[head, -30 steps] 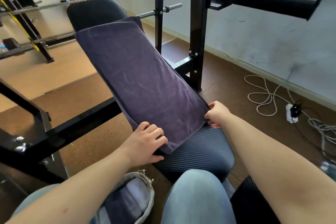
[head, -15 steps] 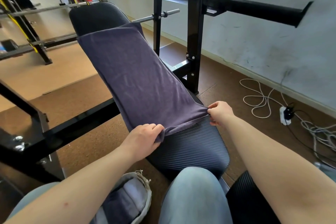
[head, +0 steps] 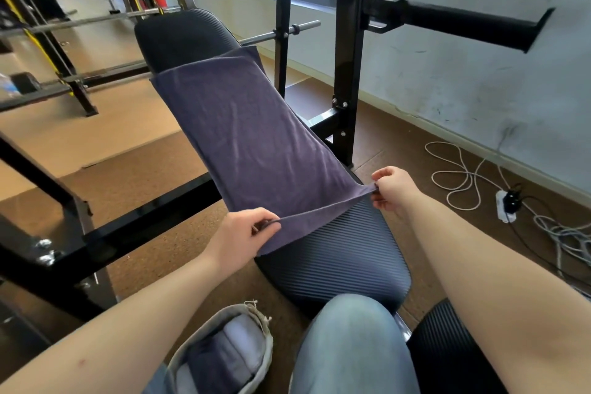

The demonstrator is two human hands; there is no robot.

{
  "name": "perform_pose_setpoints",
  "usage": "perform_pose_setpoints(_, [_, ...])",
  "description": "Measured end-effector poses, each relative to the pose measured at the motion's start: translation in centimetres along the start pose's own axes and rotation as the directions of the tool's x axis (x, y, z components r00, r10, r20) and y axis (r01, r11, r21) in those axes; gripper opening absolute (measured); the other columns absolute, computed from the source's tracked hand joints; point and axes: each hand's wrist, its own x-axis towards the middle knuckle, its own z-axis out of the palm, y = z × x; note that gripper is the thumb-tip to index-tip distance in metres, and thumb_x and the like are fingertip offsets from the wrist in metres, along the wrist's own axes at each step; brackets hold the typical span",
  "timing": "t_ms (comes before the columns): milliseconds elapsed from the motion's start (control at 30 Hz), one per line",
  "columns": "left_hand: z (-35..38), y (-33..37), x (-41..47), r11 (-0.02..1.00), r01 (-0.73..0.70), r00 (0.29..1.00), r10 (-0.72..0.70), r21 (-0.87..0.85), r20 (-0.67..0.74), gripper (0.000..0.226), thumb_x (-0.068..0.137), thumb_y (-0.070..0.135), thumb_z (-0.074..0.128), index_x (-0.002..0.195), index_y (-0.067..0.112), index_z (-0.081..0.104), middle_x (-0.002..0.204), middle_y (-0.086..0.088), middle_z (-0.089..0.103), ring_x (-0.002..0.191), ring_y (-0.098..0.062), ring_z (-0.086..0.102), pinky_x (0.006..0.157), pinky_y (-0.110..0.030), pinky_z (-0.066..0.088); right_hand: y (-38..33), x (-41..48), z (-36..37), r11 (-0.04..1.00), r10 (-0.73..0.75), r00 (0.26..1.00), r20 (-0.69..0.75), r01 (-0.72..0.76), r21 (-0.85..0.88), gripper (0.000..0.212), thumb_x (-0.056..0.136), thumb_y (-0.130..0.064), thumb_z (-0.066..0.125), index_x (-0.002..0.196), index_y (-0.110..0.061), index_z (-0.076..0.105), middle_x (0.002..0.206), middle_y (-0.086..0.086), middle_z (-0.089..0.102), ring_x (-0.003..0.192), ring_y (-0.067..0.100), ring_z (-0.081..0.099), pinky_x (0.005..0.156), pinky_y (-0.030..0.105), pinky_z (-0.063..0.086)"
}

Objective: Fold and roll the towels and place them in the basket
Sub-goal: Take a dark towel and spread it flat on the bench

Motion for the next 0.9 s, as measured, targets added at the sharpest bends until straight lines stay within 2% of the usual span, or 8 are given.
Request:
perform_pose_setpoints(133, [-1.7, -0.2, 1.2, 0.957, 0.191, 0.969, -0.220, -0.217, -0.116, 0.008, 0.097, 0.031, 0.068, 0.105, 0.031, 0.071, 0.089, 0.015, 0.072, 0.071, -0.003, 0.070, 0.051, -0.024, 0.058, -2.8, -0.1, 0.4, 0.984, -0.048, 0.994, 0.099, 0.030, 0.176, 0.044, 0.098, 0.008, 0.033, 0.093, -0.011, 0.072, 0.096, 0.017, 0.069, 0.070, 0.021, 0.065, 0.053, 0.028, 0.055])
perform_pose_setpoints(300, [-4.1, -1.1, 3.5, 0.920, 0.254, 0.925, -0.322, -0.300, -0.203, 0.009, 0.100, 0.030, 0.064, 0.108, 0.031, 0.070, 0.094, 0.015, 0.069, 0.073, -0.011, 0.069, 0.054, -0.024, 0.059, -6.7, 0.9, 1.9, 0.981, -0.194, 0.959, 0.209, 0.191, 0.032, 0.043, 0.083, 0.019, 0.057, 0.098, -0.018, 0.074, 0.108, 0.012, 0.071, 0.096, 0.025, 0.067, 0.069, 0.033, 0.059])
perform_pose_setpoints(433, [-6.5, -2.8, 6.3, 0.882, 0.271, 0.896, -0.377, -0.385, -0.235, 0.012, 0.102, 0.030, 0.062, 0.109, 0.027, 0.071, 0.097, 0.009, 0.070, 0.084, -0.015, 0.069, 0.055, -0.024, 0.057, -10.1, 1.8, 4.0, 0.933, -0.338, 0.929, 0.149, 0.352, -0.072, 0.024, 0.089, 0.000, 0.063, 0.100, -0.017, 0.076, 0.093, 0.013, 0.071, 0.079, 0.021, 0.065, 0.082, 0.044, 0.062])
perform_pose_setpoints(533, [-8.4, -4.5, 8.9, 0.849, 0.297, 0.864, -0.434, -0.437, -0.256, 0.012, 0.101, 0.034, 0.062, 0.107, 0.026, 0.070, 0.101, 0.006, 0.070, 0.092, -0.018, 0.068, 0.060, -0.027, 0.058, -12.5, 2.7, 5.8, 0.905, -0.410, 0.906, 0.100, 0.418, -0.075, 0.014, 0.094, -0.012, 0.064, 0.095, -0.019, 0.077, 0.083, 0.009, 0.070, 0.073, 0.017, 0.063, 0.074, 0.038, 0.062])
perform_pose_setpoints(633, [-10.4, -6.2, 11.4, 0.823, 0.314, 0.824, -0.484, -0.473, -0.294, 0.014, 0.100, 0.040, 0.064, 0.099, 0.027, 0.069, 0.102, 0.005, 0.072, 0.094, -0.019, 0.069, 0.078, -0.043, 0.063, -14.8, 4.0, 7.7, 0.876, -0.470, 0.881, 0.055, 0.473, -0.091, 0.012, 0.096, -0.018, 0.065, 0.092, -0.024, 0.074, 0.083, 0.004, 0.070, 0.070, 0.016, 0.063, 0.062, 0.031, 0.060])
perform_pose_setpoints(700, [-11.6, -7.0, 12.9, 0.827, 0.312, 0.798, -0.496, -0.468, -0.343, 0.018, 0.100, 0.040, 0.063, 0.102, 0.024, 0.070, 0.103, 0.002, 0.073, 0.090, -0.016, 0.068, 0.074, -0.037, 0.063, -16.3, 5.1, 8.9, 0.853, -0.510, 0.860, 0.023, 0.509, -0.117, 0.008, 0.096, -0.022, 0.066, 0.096, -0.026, 0.074, 0.085, -0.001, 0.071, 0.069, 0.016, 0.065, 0.065, 0.034, 0.062])
perform_pose_setpoints(767, [-12.6, -7.6, 14.3, 0.825, 0.307, 0.780, -0.504, -0.475, -0.371, 0.022, 0.103, 0.038, 0.060, 0.108, 0.018, 0.070, 0.106, -0.002, 0.072, 0.087, -0.013, 0.066, 0.065, -0.025, 0.059, -17.9, 6.4, 10.2, 0.834, -0.539, 0.843, -0.005, 0.532, -0.145, 0.007, 0.095, -0.028, 0.067, 0.097, -0.028, 0.074, 0.087, -0.004, 0.072, 0.071, 0.017, 0.067, 0.069, 0.037, 0.063])
perform_pose_setpoints(900, [-14.8, -9.5, 17.0, 0.871, 0.310, 0.737, -0.474, -0.381, -0.482, 0.018, 0.102, 0.045, 0.056, 0.103, 0.030, 0.066, 0.104, 0.006, 0.070, 0.098, -0.018, 0.066, 0.087, -0.038, 0.060, -21.3, 9.2, 13.3, 0.803, -0.583, 0.812, -0.030, 0.570, -0.174, 0.011, 0.095, -0.033, 0.065, 0.099, -0.026, 0.074, 0.094, -0.004, 0.073, 0.090, 0.021, 0.069, 0.074, 0.028, 0.050])
